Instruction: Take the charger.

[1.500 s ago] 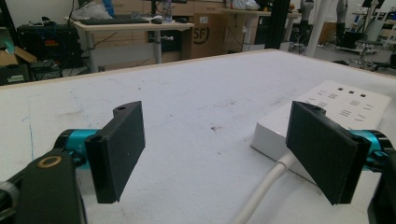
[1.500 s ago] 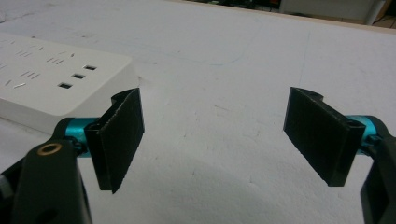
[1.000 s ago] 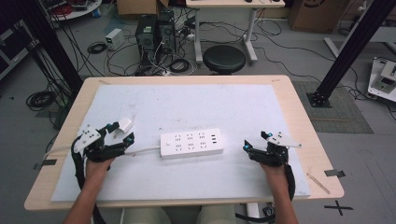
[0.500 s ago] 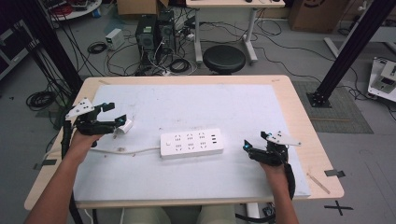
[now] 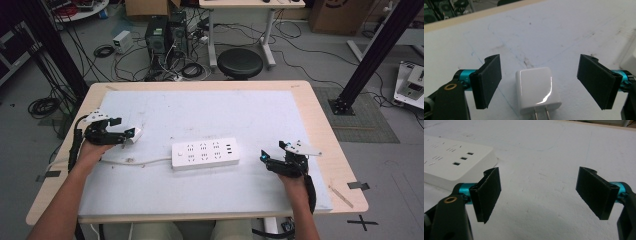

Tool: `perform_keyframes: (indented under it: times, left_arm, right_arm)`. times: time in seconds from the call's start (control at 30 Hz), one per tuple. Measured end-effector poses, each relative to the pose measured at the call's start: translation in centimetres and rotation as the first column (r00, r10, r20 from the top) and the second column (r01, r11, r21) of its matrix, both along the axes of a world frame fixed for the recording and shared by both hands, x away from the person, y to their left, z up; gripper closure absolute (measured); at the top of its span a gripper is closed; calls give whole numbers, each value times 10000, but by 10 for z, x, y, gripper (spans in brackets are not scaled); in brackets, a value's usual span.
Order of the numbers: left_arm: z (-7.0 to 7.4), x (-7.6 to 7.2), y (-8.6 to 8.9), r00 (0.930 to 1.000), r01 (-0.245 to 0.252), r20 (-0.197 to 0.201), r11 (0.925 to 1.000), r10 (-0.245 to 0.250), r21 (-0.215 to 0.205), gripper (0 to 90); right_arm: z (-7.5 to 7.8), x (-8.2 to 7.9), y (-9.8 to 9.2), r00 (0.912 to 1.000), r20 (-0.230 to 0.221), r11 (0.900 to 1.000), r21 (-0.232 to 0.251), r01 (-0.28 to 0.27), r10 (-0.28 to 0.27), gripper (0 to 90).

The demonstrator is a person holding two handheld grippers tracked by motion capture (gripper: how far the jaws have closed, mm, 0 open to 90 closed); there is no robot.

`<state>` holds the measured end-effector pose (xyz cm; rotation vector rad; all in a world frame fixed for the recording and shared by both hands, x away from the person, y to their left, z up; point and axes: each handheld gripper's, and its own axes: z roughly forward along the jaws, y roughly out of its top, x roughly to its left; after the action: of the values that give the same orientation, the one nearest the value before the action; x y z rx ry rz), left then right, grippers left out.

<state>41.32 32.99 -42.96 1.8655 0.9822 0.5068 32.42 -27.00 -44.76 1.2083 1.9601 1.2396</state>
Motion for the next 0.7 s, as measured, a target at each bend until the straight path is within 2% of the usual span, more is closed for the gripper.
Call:
perform_keyframes:
  times: [0.07, 0.17, 0.23, 0.37, 0.43, 0.5, 0.6, 0.7]
  left_arm:
    - [-4, 2, -2, 9997, -103, -217, 9997, 108, 202, 197]
    - [-10, 3, -4, 9993, -194, -319, 9990, 207, 405, 198]
    - [-12, 4, -5, 9985, -293, -444, 9987, 312, 429, 197]
    - [-12, 4, -5, 9981, -368, -465, 9977, 395, 567, 197]
    - [-14, 5, -6, 9965, -416, -705, 9971, 460, 632, 197]
    - [-17, 6, -7, 9924, -454, -1108, 9956, 544, 825, 197]
    - [-17, 7, -9, 9912, -434, -1194, 9918, 578, 1199, 198]
    - [-19, 7, -10, 9874, -459, -1434, 9891, 662, 1402, 216]
  right_arm:
    - [0, 0, 0, 10000, 11, 10000, -34, -23, 23, 205]
    - [0, 0, 0, 10000, 12, 10000, -25, 7, -7, 205]
    - [0, 0, 0, 10000, 6, 10000, -36, -24, 24, 205]
    - [0, 0, 0, 10000, -10, 10000, -36, -5, 5, 205]
    - [0, 0, 0, 10000, -2, 10000, -47, -14, 14, 205]
    - [0, 0, 0, 10000, -5, 10000, -39, -21, 21, 205]
    - [0, 0, 0, 10000, 22, 10000, -52, -32, 32, 205]
    - [0, 0, 0, 10000, 11, 10000, -43, -35, 35, 205]
